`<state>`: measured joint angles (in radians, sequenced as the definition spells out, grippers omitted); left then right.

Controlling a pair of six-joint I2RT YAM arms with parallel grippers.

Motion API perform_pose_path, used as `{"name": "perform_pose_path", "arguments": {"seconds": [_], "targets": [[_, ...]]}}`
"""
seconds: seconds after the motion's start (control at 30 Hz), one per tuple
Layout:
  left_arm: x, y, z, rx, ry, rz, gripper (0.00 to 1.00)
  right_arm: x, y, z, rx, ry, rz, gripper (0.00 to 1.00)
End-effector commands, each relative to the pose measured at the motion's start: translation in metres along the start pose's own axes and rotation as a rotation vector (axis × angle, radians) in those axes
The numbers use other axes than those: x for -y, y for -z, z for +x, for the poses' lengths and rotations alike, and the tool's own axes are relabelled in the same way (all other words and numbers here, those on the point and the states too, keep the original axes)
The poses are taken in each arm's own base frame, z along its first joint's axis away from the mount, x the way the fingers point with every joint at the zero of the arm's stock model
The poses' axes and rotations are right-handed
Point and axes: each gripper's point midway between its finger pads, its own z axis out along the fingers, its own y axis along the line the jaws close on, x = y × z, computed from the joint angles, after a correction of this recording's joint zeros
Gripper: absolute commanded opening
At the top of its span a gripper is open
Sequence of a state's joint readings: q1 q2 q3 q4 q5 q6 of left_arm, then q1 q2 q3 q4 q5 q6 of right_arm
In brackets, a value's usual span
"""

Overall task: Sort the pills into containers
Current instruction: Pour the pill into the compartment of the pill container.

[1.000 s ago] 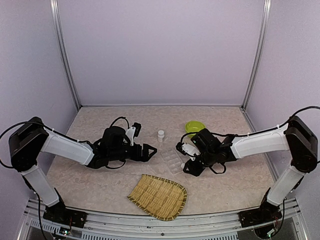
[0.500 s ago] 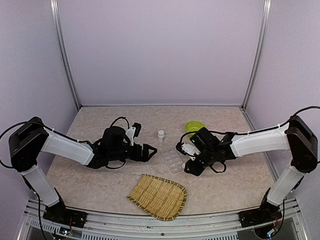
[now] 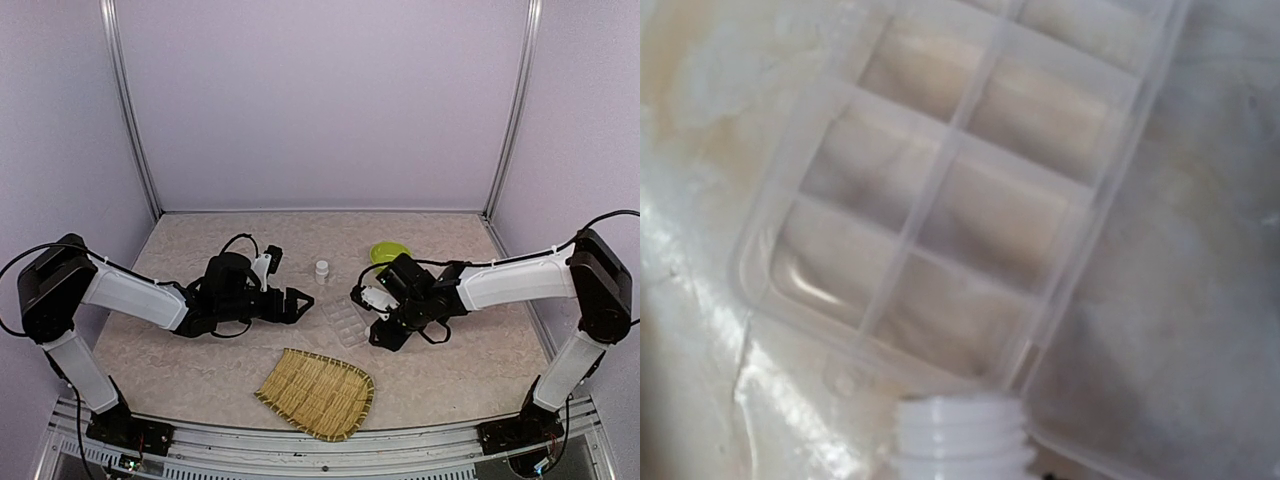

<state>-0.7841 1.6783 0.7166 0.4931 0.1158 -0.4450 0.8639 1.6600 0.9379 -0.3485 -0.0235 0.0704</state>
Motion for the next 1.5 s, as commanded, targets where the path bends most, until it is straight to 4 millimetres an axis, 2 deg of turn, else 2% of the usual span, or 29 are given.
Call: {"name": "perform_pose_path", "arguments": {"seconds": [0.0,1.47], "targets": [[0.0006,0.0033,-0.0049,0.019,0.000,0.009,0.99,-0.0043,-0.0038,-0.0001,-0.023,0.021,0.000,0.28],[0.0002,0.0032,-0.0051,0.019,0.001,0.009,0.99,-0.0030,-0.0071,-0.0012,-0.190,0.129,0.087,0.29]]}}
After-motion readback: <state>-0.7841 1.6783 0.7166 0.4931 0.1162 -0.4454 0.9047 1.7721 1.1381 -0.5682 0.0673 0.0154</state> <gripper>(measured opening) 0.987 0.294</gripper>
